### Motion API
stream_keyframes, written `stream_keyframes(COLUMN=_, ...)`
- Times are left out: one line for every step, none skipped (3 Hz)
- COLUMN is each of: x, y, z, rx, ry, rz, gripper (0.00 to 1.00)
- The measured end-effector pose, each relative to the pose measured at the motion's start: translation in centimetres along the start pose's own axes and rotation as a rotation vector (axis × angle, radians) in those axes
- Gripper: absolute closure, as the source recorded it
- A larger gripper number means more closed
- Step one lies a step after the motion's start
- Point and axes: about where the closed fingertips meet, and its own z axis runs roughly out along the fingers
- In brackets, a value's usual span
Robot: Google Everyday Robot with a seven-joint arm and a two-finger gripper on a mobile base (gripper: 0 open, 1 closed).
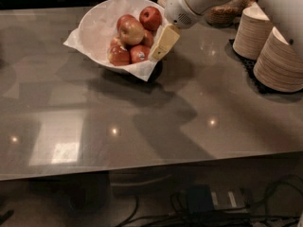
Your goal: Pick apple from white bowl
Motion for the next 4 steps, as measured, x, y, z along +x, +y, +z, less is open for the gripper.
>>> stream_keyframes(x=0.0, y=0.0, z=0.0, rx=0.000, ry=0.000, rz=0.000, gripper=0.00)
stream_keyframes(x=-0.5, y=-0.9, z=1.6, rx=-0.001, ry=-0.041, rz=-0.019, gripper=0.00)
stream_keyframes(x=-1.3, y=-2.2, z=3.2, rx=0.001, ry=-0.089, rz=-0.040, gripper=0.07)
stream_keyframes(x=-2.0, y=-3.3, z=4.3, rx=0.010, ry=-0.125, rz=-0.056, gripper=0.23)
